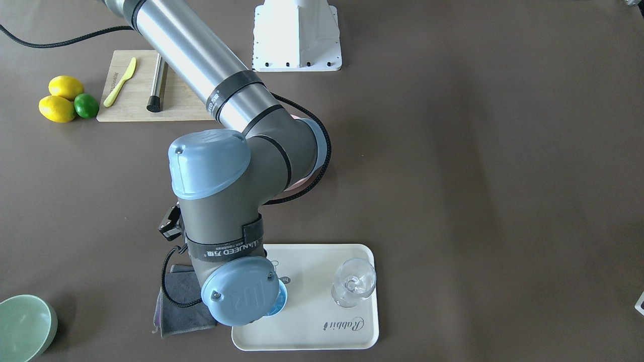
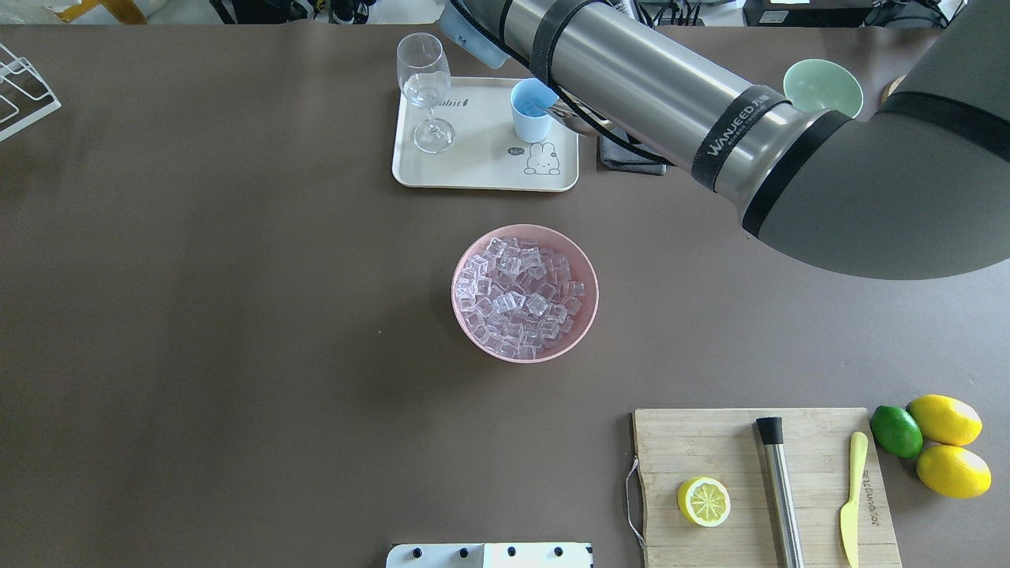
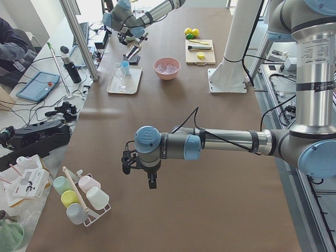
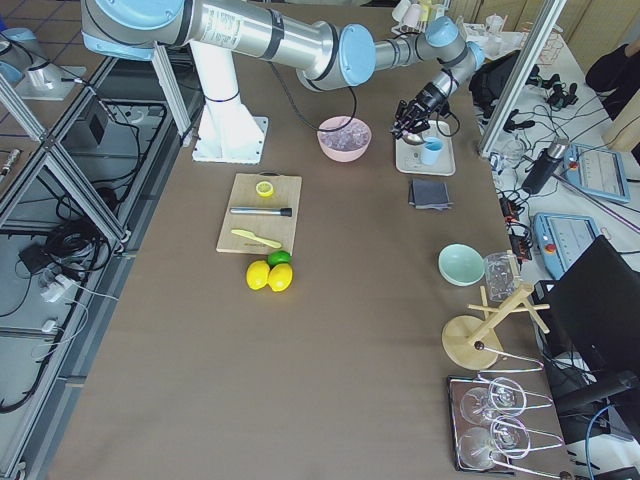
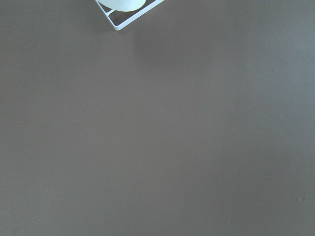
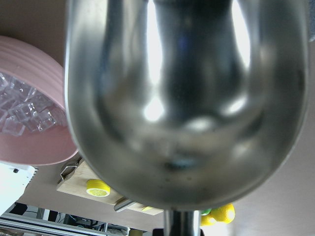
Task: Put ice in cup with scoop
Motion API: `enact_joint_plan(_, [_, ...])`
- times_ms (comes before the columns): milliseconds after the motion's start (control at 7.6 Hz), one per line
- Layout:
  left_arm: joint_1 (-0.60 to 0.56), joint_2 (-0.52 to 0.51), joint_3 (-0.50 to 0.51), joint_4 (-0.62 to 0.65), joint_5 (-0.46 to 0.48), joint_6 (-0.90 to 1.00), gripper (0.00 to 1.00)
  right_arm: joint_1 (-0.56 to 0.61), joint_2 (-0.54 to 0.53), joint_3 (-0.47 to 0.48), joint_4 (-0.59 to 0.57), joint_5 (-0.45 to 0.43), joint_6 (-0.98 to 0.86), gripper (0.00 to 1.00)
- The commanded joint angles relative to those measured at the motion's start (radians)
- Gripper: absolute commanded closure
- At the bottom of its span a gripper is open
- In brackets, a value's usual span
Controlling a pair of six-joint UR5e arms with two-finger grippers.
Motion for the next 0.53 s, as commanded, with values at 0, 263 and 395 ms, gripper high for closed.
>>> enact_joint_plan(0, [-0.002,0.0,0.009,0.016,0.001,-0.008,0.02,-0.001,-0.002,0.037,0.0,-0.011,-0.011,1.0])
enact_joint_plan(263, [-0.017,-0.013,0.043,0.017,0.004,-0.01,0.02,0.028,-0.072,0.17,-0.001,-0.017,-0.001,1.0])
enact_joint_plan(395, [-0.013,-0.015,0.043,0.017,0.004,-0.008,0.02,0.054,-0.138,0.279,0.0,-0.017,0.075,1.0])
